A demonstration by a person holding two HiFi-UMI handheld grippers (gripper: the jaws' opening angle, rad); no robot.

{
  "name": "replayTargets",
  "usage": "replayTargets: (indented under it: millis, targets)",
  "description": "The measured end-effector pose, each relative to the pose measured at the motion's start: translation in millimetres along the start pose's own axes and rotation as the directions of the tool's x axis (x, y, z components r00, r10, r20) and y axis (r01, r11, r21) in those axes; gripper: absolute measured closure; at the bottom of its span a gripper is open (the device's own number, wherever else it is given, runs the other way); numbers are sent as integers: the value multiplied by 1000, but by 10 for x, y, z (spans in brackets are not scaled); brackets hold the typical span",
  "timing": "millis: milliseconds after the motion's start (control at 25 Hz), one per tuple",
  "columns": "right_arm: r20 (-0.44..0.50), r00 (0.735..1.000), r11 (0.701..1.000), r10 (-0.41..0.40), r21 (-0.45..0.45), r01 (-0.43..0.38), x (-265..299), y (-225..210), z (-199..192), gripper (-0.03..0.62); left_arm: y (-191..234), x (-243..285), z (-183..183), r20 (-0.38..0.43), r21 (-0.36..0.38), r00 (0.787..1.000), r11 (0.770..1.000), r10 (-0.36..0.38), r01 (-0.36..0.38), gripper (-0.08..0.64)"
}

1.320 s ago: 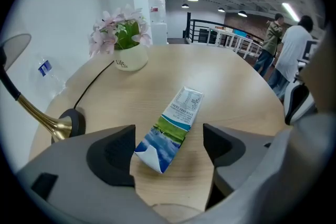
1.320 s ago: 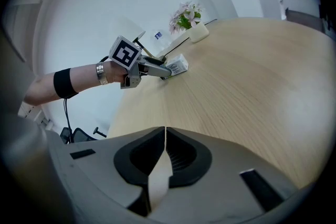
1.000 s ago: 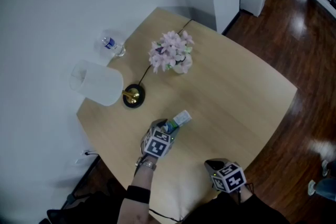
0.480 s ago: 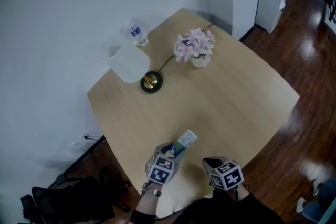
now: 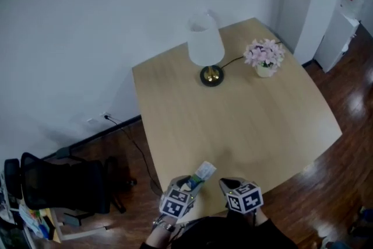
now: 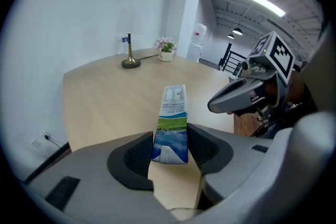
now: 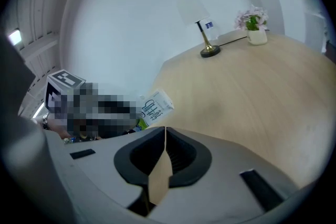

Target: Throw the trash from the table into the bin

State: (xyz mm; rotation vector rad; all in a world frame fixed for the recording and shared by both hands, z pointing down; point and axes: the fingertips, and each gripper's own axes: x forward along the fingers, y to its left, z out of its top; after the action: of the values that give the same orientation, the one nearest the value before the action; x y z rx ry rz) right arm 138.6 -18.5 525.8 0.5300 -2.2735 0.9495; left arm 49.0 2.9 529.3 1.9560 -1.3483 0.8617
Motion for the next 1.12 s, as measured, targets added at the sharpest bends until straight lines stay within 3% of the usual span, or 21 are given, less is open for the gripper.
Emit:
replayTargets:
  millis: [280, 480, 880, 1120]
  targets:
    - [-64, 997, 992, 48, -115, -56, 365, 647, -4, 588, 350, -567, -622, 31, -113, 996, 990, 88, -84, 354]
    - [-144, 985, 973, 93, -196, -120, 710, 1122, -139, 588, 660, -890, -1075, 39, -216, 986, 964, 164, -152, 356]
    - [-315, 935, 907, 166, -323, -270, 1335, 2013, -488, 588, 1129, -1497, -2065, -4, -423, 952, 862, 308, -280, 357]
    - [-406, 895, 867, 185, -360, -343, 1558, 2408, -732, 588, 1288, -1698, -2618, -51, -511, 937, 797, 345, -322, 357]
